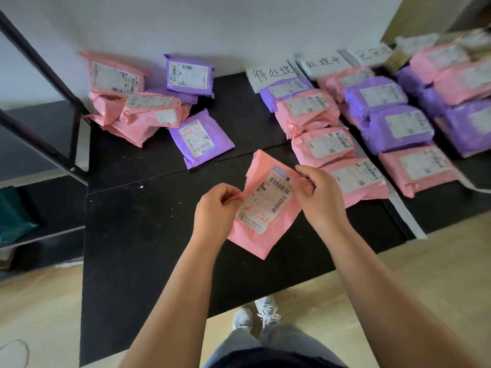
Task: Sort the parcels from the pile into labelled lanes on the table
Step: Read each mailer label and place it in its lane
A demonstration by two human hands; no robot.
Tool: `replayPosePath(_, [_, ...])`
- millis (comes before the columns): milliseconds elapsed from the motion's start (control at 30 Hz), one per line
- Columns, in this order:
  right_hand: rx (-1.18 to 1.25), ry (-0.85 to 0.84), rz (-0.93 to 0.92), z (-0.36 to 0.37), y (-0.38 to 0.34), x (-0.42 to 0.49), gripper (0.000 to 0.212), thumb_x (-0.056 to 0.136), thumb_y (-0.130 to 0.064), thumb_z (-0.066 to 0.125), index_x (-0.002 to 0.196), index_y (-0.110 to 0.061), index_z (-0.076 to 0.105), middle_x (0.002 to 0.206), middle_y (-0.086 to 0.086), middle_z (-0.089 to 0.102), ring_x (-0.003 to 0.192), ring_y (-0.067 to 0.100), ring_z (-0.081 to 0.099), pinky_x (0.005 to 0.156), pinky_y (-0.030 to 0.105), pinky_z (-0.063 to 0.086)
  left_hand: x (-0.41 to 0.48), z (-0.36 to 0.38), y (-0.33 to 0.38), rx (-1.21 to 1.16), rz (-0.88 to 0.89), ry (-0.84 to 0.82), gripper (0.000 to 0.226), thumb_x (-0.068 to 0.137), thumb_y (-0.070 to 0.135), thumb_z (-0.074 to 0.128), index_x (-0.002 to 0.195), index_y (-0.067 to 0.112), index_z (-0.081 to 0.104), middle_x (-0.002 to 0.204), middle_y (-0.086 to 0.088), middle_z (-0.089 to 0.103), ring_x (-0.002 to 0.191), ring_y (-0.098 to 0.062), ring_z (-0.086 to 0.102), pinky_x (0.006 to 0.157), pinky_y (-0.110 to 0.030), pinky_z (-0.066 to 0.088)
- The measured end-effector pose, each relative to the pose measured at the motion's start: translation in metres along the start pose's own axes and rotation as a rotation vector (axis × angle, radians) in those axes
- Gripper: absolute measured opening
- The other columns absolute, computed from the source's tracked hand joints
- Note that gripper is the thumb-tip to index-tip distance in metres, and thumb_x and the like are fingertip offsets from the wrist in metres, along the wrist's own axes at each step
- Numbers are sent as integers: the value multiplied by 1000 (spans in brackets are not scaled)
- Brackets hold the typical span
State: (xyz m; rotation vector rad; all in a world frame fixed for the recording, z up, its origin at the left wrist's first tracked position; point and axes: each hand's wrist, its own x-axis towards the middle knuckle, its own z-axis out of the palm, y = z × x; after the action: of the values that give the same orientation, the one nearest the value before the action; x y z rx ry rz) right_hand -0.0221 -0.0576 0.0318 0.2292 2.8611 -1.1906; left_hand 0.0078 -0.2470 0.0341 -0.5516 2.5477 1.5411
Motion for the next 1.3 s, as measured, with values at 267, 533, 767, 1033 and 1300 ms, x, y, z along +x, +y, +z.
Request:
replayPosePath(267, [39,129,194,-36,34,-31,9,94,-26,67,89,-31,61,84,-17,62,91,14,64,98,50,48,1,31,25,55,137,-171,10,94,16,64,95,23,71,93,13,68,89,-4,63,68,-17,47])
replayPosePath(533, [333,339,327,-106,100,-43,10,92,-14,66,88,-22,70,90,-10,72,90,13,69,87,40,57,-18,105,67,180,328,28,41,90,19,70,130,22,60,134,5,58,129,-19,46,103,-28,35])
replayPosePath(767, [488,407,341,-196,173,-35,8,90,-8,65,84,-10,71,88,9,73,73,17,62,70,34,48,-42,211,109,94,103,-120,48,94,32,64,138,21,51,124,4,63,88,-9,58,61,-19,42])
replayPosePath(1033, [466,460,346,-287,268,-17,21,80,-11,74,69,-28,71,76,-4,74,78,19,68,81,47,56,-86,323,157,-31,44,2,17,92,27,67,104,20,59,94,7,64,82,-14,59,62,-25,41])
replayPosePath(1300, [450,481,432,-334,339,16,9,84,-13,72,83,-22,70,85,-3,74,86,22,70,84,48,57,-84,396,195,19,94,-46,10,92,23,67,101,19,68,89,9,65,88,-15,61,74,-27,42])
